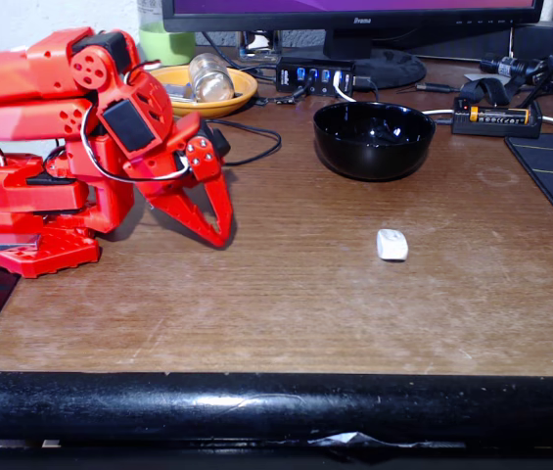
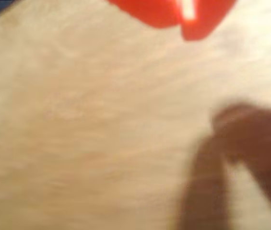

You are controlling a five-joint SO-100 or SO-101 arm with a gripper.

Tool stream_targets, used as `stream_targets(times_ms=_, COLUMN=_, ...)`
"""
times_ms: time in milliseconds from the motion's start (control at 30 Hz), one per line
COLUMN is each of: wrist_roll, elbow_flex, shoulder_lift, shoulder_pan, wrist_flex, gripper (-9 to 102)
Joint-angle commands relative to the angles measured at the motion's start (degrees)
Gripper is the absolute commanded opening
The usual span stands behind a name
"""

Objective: Ramasse la gomme et mets-la dans le bol.

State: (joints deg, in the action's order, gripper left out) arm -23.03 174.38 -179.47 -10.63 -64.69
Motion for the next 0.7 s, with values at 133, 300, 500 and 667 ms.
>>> stream_targets(times_ms=133, wrist_roll=-11.78, elbow_flex=-18.37, shoulder_lift=28.74, shoulder_pan=8.88, wrist_flex=2.64, gripper=9)
stream_targets(times_ms=300, wrist_roll=-10.20, elbow_flex=-30.85, shoulder_lift=37.53, shoulder_pan=12.57, wrist_flex=-6.15, gripper=10)
stream_targets(times_ms=500, wrist_roll=-10.20, elbow_flex=-44.03, shoulder_lift=52.12, shoulder_pan=2.90, wrist_flex=-7.91, gripper=19)
stream_targets(times_ms=667, wrist_roll=-12.57, elbow_flex=-50.98, shoulder_lift=61.96, shoulder_pan=-0.79, wrist_flex=-8.35, gripper=29)
